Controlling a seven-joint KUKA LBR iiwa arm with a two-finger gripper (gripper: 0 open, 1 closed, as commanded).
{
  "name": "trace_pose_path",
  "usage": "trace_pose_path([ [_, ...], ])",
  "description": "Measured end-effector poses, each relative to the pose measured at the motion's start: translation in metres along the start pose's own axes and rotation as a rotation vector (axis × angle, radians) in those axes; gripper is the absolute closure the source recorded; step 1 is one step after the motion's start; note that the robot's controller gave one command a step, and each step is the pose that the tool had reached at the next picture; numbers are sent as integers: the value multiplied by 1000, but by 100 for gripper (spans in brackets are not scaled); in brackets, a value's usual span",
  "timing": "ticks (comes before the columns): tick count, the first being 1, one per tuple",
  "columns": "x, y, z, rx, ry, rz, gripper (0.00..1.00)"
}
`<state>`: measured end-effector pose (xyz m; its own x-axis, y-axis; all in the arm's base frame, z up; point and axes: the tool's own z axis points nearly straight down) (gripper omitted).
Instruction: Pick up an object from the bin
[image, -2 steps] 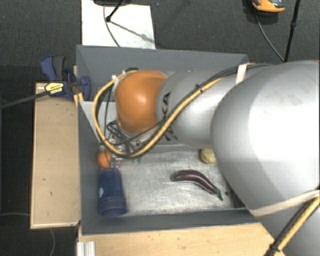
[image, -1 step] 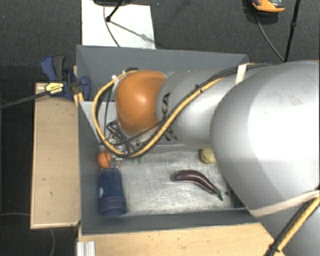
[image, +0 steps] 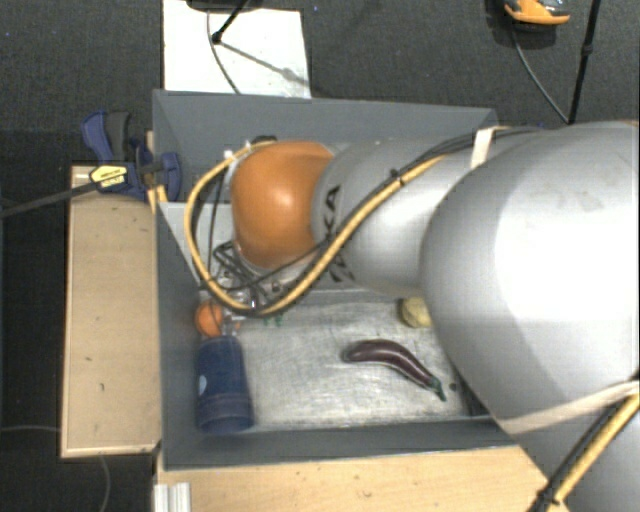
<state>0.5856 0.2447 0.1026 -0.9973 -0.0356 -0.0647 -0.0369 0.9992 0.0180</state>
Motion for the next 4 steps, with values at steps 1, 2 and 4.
trace_pose_path([
  [1,0,0,0,0,0,0,100],
  [2,0,0,0,0,0,2,100],
  [4,0,0,0,0,0,4,100],
])
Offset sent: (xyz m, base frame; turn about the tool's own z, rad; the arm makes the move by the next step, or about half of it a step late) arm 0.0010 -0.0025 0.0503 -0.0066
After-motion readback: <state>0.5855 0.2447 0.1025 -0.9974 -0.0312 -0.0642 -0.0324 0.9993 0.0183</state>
